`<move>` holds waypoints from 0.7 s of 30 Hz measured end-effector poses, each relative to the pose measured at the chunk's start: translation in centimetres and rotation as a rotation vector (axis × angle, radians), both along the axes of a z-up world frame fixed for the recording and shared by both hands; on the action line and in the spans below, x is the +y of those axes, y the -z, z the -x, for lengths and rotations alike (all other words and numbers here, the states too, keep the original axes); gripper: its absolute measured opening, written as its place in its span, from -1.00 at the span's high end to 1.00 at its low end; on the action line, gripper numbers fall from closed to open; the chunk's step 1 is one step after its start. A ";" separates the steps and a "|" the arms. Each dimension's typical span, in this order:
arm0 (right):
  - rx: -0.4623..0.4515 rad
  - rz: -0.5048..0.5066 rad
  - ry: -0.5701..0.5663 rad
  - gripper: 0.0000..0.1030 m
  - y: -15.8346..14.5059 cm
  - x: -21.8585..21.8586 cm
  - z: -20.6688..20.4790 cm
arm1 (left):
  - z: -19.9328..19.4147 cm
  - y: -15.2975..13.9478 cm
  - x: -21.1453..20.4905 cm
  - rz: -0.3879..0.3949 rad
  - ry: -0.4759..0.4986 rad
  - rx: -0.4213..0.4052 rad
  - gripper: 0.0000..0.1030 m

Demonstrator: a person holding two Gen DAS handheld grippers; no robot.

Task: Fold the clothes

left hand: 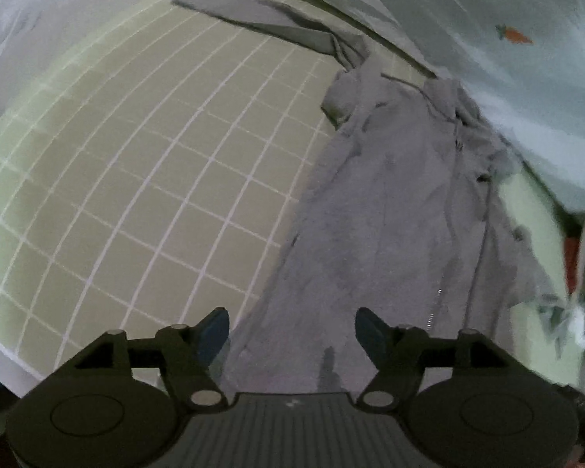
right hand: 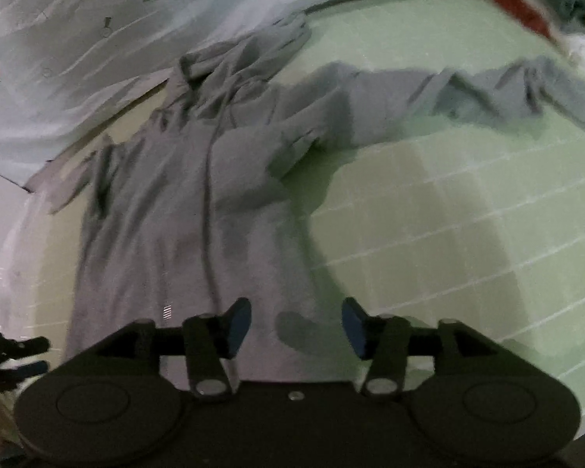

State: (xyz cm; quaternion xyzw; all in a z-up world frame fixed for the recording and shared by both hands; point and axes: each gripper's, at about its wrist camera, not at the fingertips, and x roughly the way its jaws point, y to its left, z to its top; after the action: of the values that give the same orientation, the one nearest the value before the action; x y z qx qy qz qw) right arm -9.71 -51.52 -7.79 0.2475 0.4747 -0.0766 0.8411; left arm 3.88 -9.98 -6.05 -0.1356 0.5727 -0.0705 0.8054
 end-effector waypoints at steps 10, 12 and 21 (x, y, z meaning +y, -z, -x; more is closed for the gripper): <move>-0.067 0.209 0.077 -0.94 -0.9 -5.4 -0.8 | -1.2 1.9 -6.7 -0.092 0.108 -0.019 -0.87; -0.066 0.211 0.145 -0.94 -0.7 -7.7 -1.1 | -1.8 2.7 -8.2 -0.098 0.112 -0.004 -0.88; -0.068 0.150 0.514 -0.74 1.4 -20.0 -2.4 | -5.4 4.8 -13.0 -0.174 0.115 0.033 -0.90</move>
State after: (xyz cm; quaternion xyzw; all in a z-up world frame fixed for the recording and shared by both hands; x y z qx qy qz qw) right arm -7.32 -71.51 -9.23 0.2993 0.3606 -0.3141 0.8257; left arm 9.32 -22.93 -10.84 -0.0332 0.5965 -0.0643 0.7994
